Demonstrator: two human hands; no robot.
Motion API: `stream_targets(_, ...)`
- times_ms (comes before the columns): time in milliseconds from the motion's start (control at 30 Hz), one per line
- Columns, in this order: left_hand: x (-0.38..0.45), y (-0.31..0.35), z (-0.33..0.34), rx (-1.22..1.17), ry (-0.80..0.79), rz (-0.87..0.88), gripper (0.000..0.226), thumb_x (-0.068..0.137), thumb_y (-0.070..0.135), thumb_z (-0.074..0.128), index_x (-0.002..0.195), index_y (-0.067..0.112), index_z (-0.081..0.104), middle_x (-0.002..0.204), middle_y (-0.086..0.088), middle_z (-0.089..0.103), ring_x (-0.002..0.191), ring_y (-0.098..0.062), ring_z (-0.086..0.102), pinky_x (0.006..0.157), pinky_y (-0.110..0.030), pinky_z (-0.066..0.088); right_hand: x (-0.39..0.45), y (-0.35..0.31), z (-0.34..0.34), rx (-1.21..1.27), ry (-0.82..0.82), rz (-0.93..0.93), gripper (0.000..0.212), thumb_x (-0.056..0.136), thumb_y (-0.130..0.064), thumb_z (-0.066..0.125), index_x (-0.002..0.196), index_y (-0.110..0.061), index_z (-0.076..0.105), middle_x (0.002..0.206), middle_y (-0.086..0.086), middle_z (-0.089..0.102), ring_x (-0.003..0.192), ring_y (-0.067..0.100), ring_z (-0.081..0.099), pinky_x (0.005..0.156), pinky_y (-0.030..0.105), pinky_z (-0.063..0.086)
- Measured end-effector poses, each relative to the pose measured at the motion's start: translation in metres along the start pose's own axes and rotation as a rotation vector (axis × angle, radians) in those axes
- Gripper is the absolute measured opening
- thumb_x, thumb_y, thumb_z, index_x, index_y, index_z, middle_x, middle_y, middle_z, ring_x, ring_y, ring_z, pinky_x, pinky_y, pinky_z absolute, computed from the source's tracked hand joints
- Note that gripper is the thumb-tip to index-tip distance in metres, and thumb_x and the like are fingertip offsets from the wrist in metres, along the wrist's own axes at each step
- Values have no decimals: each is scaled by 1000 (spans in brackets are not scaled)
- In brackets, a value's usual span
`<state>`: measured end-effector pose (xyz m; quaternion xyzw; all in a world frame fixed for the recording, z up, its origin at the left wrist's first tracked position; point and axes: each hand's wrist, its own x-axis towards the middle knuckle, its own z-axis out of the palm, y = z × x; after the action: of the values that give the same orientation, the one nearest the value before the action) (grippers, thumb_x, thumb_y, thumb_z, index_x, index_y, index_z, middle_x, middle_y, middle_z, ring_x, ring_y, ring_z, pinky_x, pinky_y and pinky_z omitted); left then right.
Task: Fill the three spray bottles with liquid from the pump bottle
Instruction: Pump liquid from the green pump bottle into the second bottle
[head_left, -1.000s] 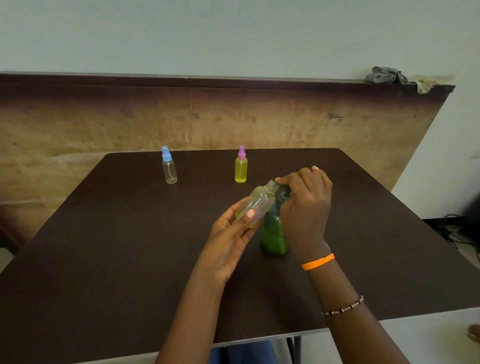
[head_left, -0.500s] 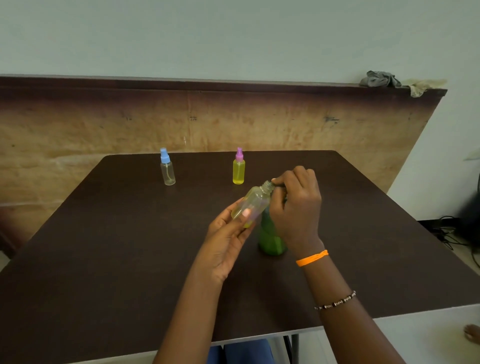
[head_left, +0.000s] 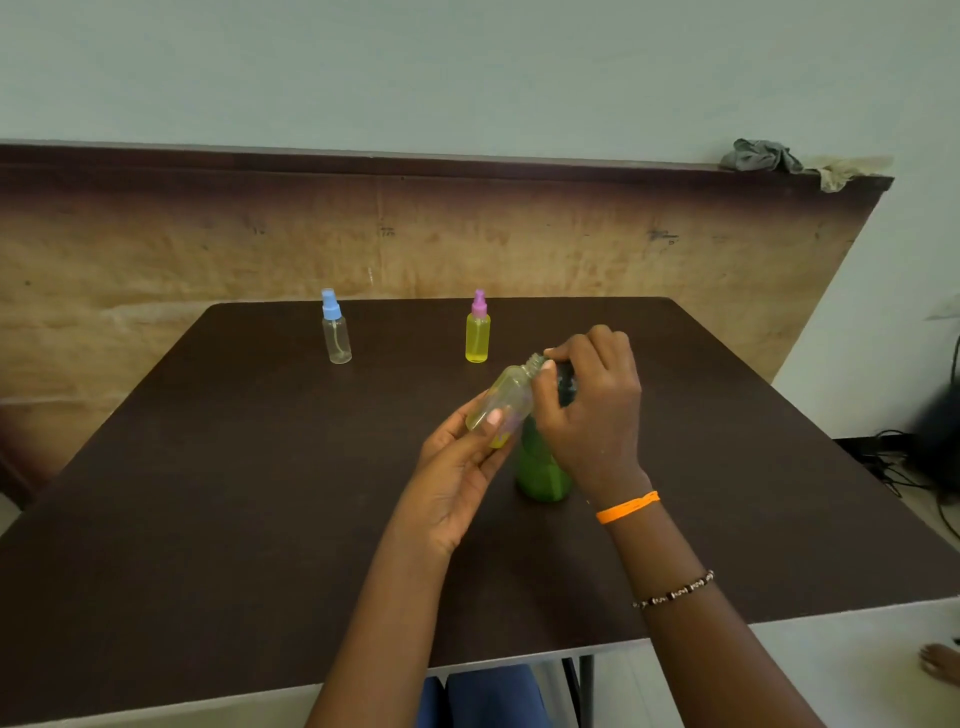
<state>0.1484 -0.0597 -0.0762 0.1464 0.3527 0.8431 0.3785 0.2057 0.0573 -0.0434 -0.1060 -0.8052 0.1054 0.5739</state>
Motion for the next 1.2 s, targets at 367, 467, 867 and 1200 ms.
stream_targets(367, 1, 4, -2, 0, 7, 4, 46, 73, 13, 63, 118, 7, 58, 113, -10, 68, 104, -17, 65, 92, -27, 51, -4, 2, 7, 20, 31, -23, 11, 70, -5, 46, 69, 0, 56, 70, 13, 47, 69, 23, 39, 59, 28, 33)
stream_targets(467, 2, 5, -1, -6, 38, 6, 53, 72, 13, 65, 123, 4, 54, 117, -13, 65, 105, -18, 64, 95, -27, 49, 0, 0, 4, 35, 21, -3, 14, 71, -5, 44, 70, 0, 57, 71, 13, 48, 70, 23, 40, 61, 26, 32)
stream_targets(867, 5, 7, 2, -3, 102, 26, 39, 70, 13, 65, 108, 6, 59, 110, -10, 67, 107, -18, 63, 95, -26, 48, 1, 3, 4, 35, 41, 21, 21, 73, 2, 39, 71, 1, 60, 72, 12, 51, 71, 20, 41, 63, 22, 32)
stream_targets(1200, 6, 5, 1, -10, 142, 32, 37, 70, 13, 65, 106, 6, 60, 104, -8, 69, 101, -15, 66, 92, -24, 50, -7, 6, 15, -33, 120, 25, 24, 79, 9, 37, 67, 2, 57, 68, 16, 49, 68, 22, 38, 56, 34, 36)
